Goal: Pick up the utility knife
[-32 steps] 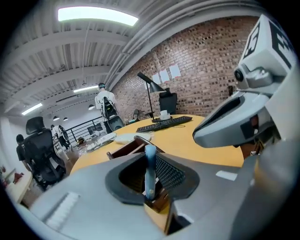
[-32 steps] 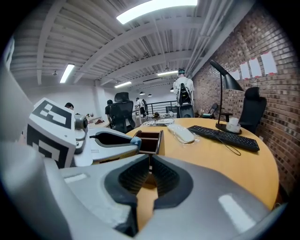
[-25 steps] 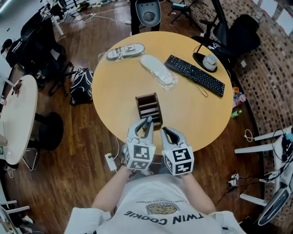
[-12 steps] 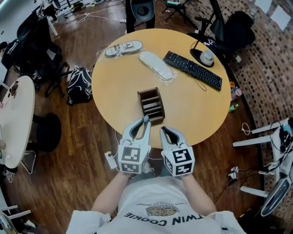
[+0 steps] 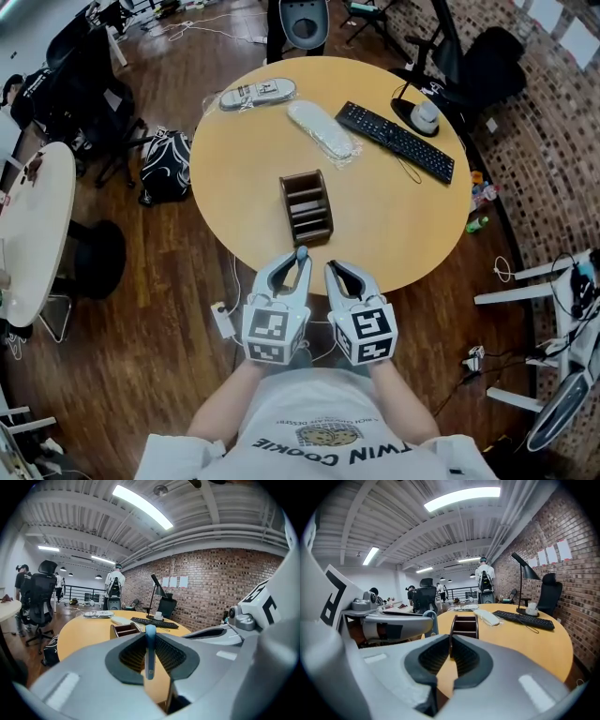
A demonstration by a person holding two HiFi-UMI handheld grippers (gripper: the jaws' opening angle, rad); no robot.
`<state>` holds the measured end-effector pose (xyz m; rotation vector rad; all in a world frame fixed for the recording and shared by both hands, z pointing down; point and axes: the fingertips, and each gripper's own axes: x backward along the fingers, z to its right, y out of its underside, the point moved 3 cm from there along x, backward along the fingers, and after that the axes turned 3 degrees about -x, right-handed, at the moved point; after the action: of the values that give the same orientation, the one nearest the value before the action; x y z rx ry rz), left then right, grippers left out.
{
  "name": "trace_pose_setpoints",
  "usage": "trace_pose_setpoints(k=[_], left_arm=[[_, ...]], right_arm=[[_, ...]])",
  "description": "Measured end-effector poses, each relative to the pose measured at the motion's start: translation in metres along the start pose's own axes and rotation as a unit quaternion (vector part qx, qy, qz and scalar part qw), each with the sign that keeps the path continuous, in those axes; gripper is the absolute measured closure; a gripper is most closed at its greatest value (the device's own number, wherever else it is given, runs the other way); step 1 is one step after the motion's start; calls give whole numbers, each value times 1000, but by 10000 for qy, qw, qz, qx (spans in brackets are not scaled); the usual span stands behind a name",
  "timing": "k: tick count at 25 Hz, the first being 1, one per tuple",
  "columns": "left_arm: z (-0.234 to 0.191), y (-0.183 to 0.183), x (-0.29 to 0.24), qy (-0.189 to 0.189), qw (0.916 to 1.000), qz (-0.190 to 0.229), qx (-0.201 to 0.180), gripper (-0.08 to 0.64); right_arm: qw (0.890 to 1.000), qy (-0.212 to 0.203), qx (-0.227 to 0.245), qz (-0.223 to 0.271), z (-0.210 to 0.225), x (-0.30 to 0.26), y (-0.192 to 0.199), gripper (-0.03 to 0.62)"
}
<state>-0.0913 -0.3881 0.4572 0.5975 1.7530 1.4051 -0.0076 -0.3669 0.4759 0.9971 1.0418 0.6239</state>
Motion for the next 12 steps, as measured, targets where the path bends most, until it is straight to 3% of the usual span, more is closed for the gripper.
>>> trace_pose_setpoints(k=[12], left_arm=[[97,14,26,-163,9998,-55,-132,491]], right_arm=[[9993,-283,-15,245,21,80,23,577]])
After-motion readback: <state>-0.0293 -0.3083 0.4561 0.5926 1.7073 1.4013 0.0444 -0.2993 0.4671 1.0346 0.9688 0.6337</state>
